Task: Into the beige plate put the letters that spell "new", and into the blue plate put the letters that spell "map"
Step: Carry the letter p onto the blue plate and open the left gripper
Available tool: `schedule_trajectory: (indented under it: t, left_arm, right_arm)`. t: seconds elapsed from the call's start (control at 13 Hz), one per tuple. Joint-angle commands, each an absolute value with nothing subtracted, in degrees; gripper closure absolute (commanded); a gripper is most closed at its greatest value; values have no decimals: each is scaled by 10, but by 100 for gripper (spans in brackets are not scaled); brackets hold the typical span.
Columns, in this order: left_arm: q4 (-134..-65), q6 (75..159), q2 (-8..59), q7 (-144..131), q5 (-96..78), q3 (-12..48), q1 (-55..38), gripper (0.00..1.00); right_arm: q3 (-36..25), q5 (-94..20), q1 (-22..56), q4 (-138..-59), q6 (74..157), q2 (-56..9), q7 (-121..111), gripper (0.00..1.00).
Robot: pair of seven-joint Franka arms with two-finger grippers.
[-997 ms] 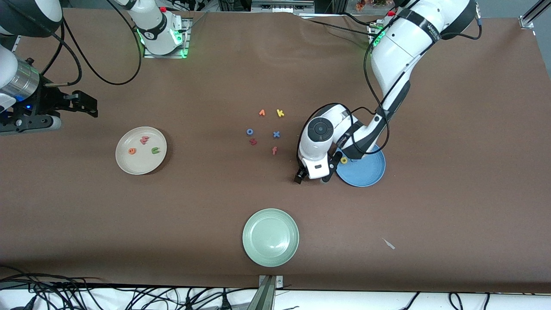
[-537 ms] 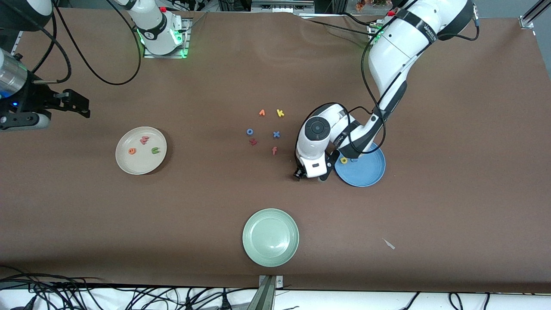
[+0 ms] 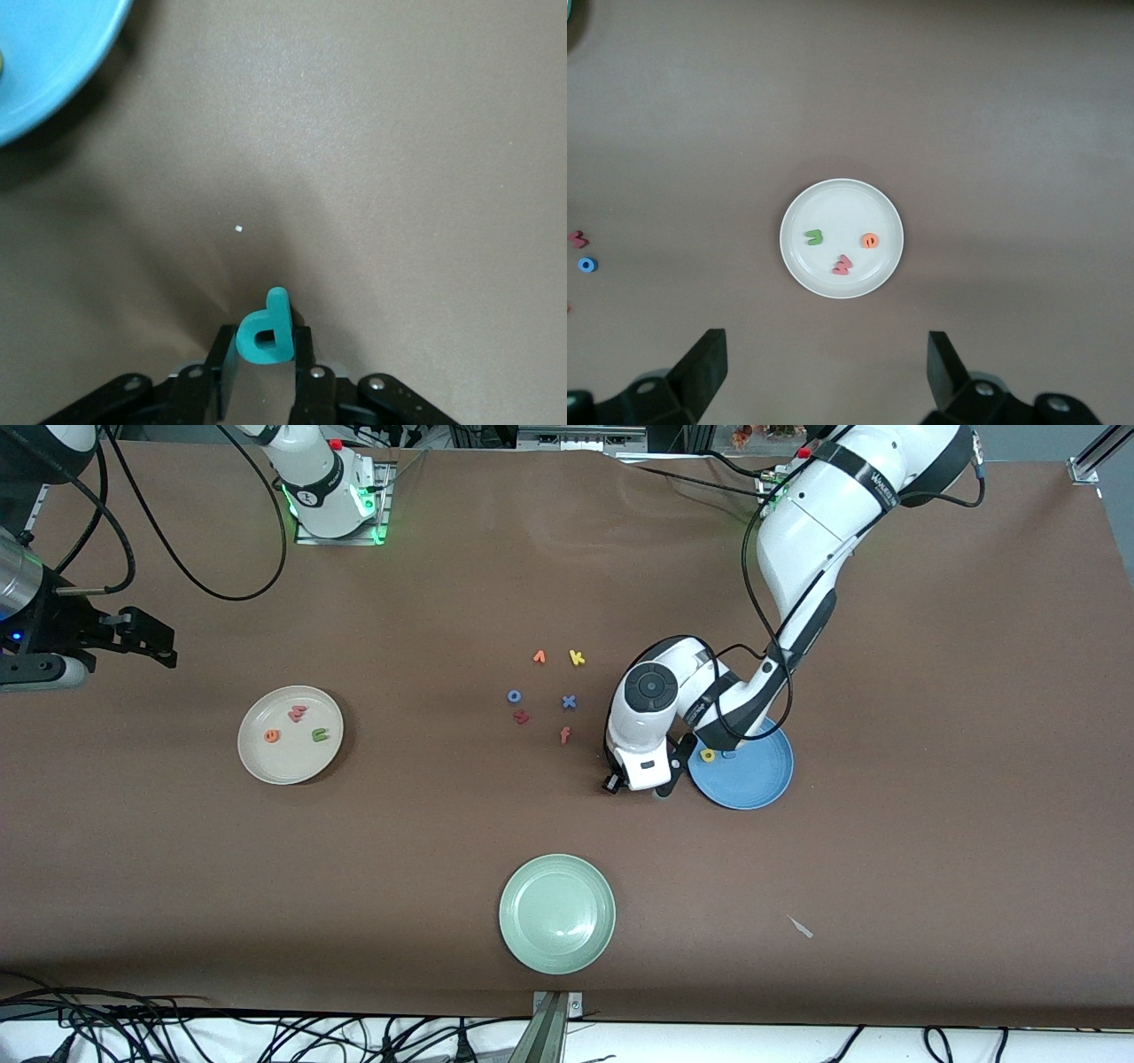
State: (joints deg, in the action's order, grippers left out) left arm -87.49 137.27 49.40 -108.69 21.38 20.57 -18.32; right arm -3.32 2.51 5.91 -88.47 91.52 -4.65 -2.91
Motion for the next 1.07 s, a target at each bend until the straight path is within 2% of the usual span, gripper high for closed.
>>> schedule_trajectory:
  t: [0.0, 0.23, 0.46, 0.61, 1.0]
  left_arm:
    - [-863, 1373, 506, -1077, 211, 192, -193, 78]
    - [-845, 1355, 499, -1072, 214, 192, -193, 84]
    - [-817, 1228, 483, -983, 205, 197, -184, 85]
    - [-813, 1174, 472, -912, 202, 204, -162, 87]
    - [-818, 1021, 454, -702, 202, 273, -60, 88]
  right_arm:
    - [-33, 14, 59, -878, 906, -43, -31, 0]
    - [-31, 15, 61, -878, 910, -46, -33, 0]
    - [-30, 15, 62, -878, 909, -46, -33, 0]
    - [-31, 15, 62, -878, 909, -46, -34, 0]
    - [-32, 15, 62, -878, 908, -46, -34, 0]
